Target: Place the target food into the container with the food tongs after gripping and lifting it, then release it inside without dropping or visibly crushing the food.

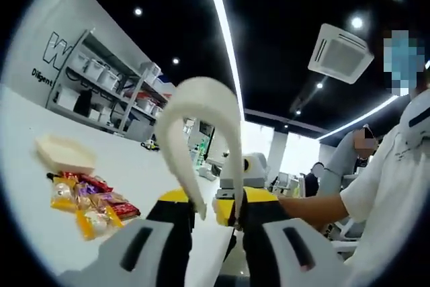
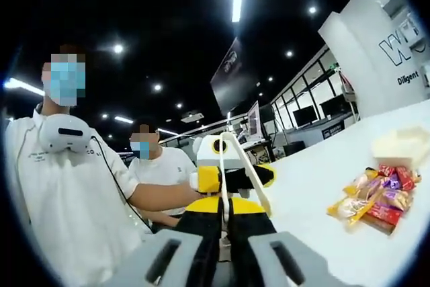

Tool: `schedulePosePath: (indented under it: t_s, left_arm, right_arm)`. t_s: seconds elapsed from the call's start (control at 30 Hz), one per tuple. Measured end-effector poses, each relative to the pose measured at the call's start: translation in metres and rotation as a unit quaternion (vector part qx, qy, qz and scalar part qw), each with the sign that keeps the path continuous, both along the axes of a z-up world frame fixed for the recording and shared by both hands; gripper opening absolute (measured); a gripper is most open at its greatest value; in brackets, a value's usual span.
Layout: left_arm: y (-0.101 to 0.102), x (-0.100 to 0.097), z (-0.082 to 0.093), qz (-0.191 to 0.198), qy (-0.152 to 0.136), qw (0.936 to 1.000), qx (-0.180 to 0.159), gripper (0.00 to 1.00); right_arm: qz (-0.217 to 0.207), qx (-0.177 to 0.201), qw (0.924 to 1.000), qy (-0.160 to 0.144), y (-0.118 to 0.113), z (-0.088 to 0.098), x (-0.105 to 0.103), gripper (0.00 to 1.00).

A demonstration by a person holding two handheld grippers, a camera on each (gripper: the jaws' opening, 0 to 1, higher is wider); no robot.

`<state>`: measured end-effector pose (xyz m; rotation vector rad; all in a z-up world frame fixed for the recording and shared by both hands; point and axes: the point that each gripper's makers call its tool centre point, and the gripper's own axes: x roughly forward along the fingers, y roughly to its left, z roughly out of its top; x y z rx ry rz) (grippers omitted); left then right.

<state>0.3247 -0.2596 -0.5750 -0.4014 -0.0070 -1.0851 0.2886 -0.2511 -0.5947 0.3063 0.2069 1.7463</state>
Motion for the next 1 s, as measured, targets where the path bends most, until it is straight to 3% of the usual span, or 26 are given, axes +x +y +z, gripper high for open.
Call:
schedulePosePath:
  t_s: [0.5,0.67,0.83,0.97,1.0]
  left_arm:
    - [-0.002,-0.005,0.0,-0.012,0.008,0.9996,-0.026,0.25]
    - [-0.003,-0.006,-0.003,-0.015,0.014,0.9997,-0.015,0.24]
    - [-0.002,0.001,-0.013,-0.007,0.036,0.9993,-0.005,0.24]
    - [0.006,0.009,-0.013,0.018,0.031,0.9994,0.001,0.24]
    - [0.009,0.011,-0.012,0.023,0.033,0.9992,0.0,0.24]
  right_arm:
    - [0.009,0.0,1.0,-0.001,0.001,0.003,-0.005,0.0]
    - [0.008,-0.01,0.9999,0.01,0.002,-0.001,-0.005,0.0]
    - [-0.015,-0.023,0.9996,0.006,0.003,-0.01,0.002,0.0]
    - [-0.052,-0.052,0.9962,0.047,-0.004,-0.023,0.015,0.0]
    - [-0.055,-0.056,0.9958,0.046,-0.005,-0.025,0.016,0.0]
